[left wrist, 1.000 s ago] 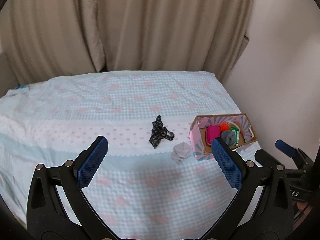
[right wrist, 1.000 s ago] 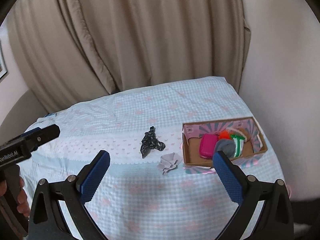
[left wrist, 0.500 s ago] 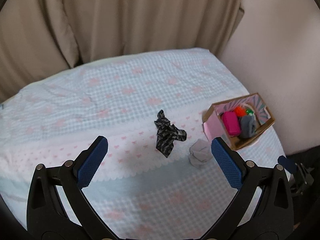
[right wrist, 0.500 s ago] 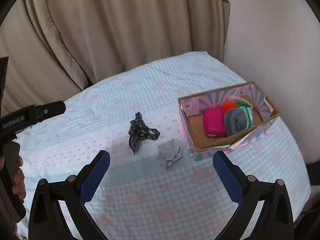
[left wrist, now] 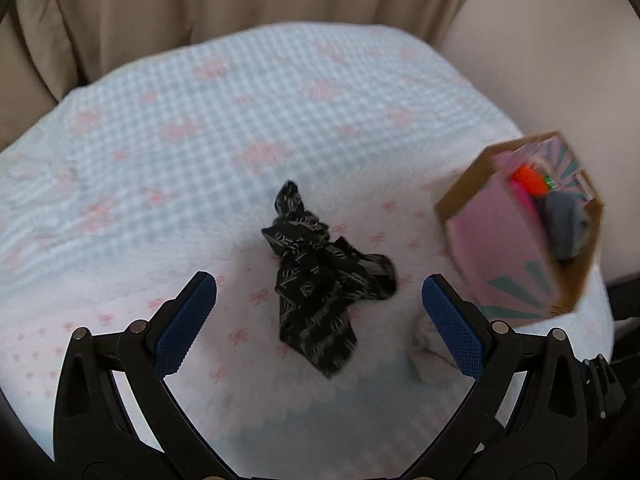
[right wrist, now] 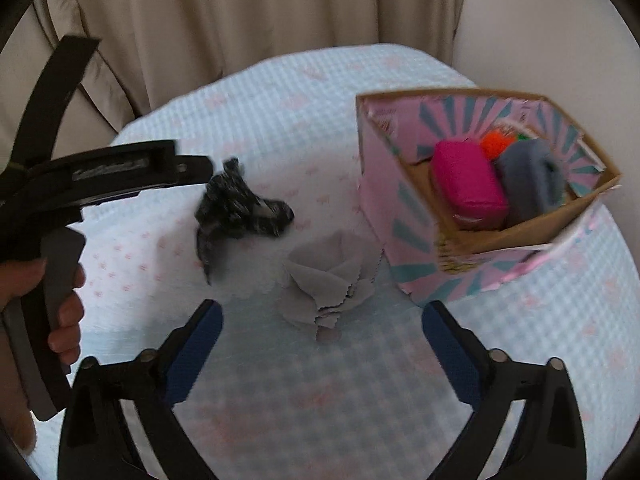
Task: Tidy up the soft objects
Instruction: 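Close the right gripper on the grey cloth while the left gripper grasps the black scarf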
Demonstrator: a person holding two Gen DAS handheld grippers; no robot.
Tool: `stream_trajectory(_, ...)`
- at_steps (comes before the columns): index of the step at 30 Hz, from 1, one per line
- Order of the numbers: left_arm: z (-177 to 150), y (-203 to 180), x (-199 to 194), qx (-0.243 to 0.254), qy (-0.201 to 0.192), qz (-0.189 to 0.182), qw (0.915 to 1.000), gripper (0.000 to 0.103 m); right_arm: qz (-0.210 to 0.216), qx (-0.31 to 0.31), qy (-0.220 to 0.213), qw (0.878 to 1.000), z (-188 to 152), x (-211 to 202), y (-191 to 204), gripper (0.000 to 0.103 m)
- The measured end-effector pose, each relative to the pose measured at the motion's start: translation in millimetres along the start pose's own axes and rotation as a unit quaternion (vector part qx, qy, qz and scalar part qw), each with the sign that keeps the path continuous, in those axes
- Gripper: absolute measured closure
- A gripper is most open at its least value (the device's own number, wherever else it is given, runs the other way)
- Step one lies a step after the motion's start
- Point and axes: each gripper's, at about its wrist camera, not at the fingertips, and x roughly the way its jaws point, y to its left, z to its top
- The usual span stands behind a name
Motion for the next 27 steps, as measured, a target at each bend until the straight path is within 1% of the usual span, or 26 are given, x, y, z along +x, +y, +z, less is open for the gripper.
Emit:
stream_trajectory(1, -2.1, 0.0, 10.1, -0.001, 0.002, 0.0, 1.0, 0.001, -0.006, -0.003, 0.003, 1.0, -1.4, 10.4, 0.8, 0.017)
stream_trajectory(3, -6.1, 0.4, 27.1, -0.002, 0.003, 0.0, 1.0, 0.001, -0.008, -0.008, 0.008, 1.0, -3.4, 30.3, 1.8, 0.02)
stream_trajectory(6, -9.8, 0.0, 46.0, 0.005, 0.003, 0.005, 1.0, 0.003, -0.008, -0.007, 0.009, 1.0, -3.6, 53.2, 2.8, 0.02)
stream_trajectory(8, -11.1, 1.1, 56.4, 0.003, 0.007, 0.006, 1.0, 0.008, -0.009, -0.008, 0.01, 1.0, -3.4, 64.9, 4.0, 0.021)
stream_trajectory(9, -11.1, 2.4, 59.5, 0.001, 0.009, 0.005, 0.9999, 0.009, -0.01, -0.009, 0.01, 1.0, -2.8, 69.2, 4.6, 0.023)
stream_trajectory(10, -10.4, 3.3, 62.1, -0.002, 0.011, 0.002, 0.9999, 0.009, -0.01, -0.01, 0.013, 1.0, -2.0, 74.4, 5.2, 0.028)
stream_trajectory(12, -8.7, 4.6, 67.3, -0.006, 0.011, -0.002, 0.9999, 0.011, -0.009, -0.012, 0.02, 1.0, -0.1, 82.4, 6.2, 0.033)
stream_trajectory(13, -7.1, 4.3, 70.6, -0.005, 0.013, -0.002, 0.9999, 0.017, -0.011, -0.012, 0.021, 1.0, 1.1, 85.7, 6.7, 0.035)
stream_trajectory(14, -6.0, 4.6, 74.2, -0.004, 0.017, -0.003, 0.9998, 0.026, -0.014, -0.013, 0.019, 1.0, 2.0, 87.9, 6.4, 0.036)
stream_trajectory(16, -3.8, 3.6, 79.9, 0.002, 0.027, 0.0, 0.9996, 0.03, -0.018, -0.016, 0.017, 1.0, 4.3, 89.8, 7.0, 0.043)
stream_trajectory(17, -3.5, 1.8, 79.7, 0.008, 0.025, 0.001, 0.9997, 0.037, -0.02, -0.016, 0.017, 1.0, 5.3, 90.5, 6.9, 0.046)
stream_trajectory(19, -3.1, -0.7, 79.7, 0.018, 0.027, 0.006, 0.9994, 0.048, -0.023, -0.018, 0.016, 0.999, 6.7, 90.9, 5.4, 0.059)
stream_trajectory(20, -3.1, -0.8, 78.9, 0.021, 0.028, 0.008, 0.9994, 0.055, -0.023, -0.019, 0.016, 0.999, 7.8, 91.4, 4.9, 0.062)
stream_trajectory(21, -2.8, 0.4, 78.0, 0.02, 0.028, 0.006, 0.9994, 0.059, -0.022, -0.019, 0.016, 0.999, 9.0, 91.2, 4.3, 0.068)
stream_trajectory(22, -3.0, 3.0, 76.2, 0.014, 0.029, 0.002, 0.9995, 0.064, -0.022, -0.02, 0.017, 0.999, 8.8, 91.3, 4.1, 0.071)
stream_trajectory(23, -3.2, 4.6, 75.3, 0.011, 0.029, -0.001, 0.9995, 0.067, -0.021, -0.02, 0.017, 0.999, 9.3, 90.8, 3.2, 0.073)
stream_trajectory(25, -4.2, 8.3, 71.3, 0.005, 0.029, -0.006, 0.9995, 0.071, -0.018, -0.015, 0.017, 1.0, 10.3, 88.9, 2.0, 0.083)
stream_trajectory(27, -5.4, 9.1, 66.4, 0.005, 0.027, -0.005, 0.9996, 0.072, -0.013, -0.012, 0.018, 1.0, 12.6, 86.5, 3.1, 0.086)
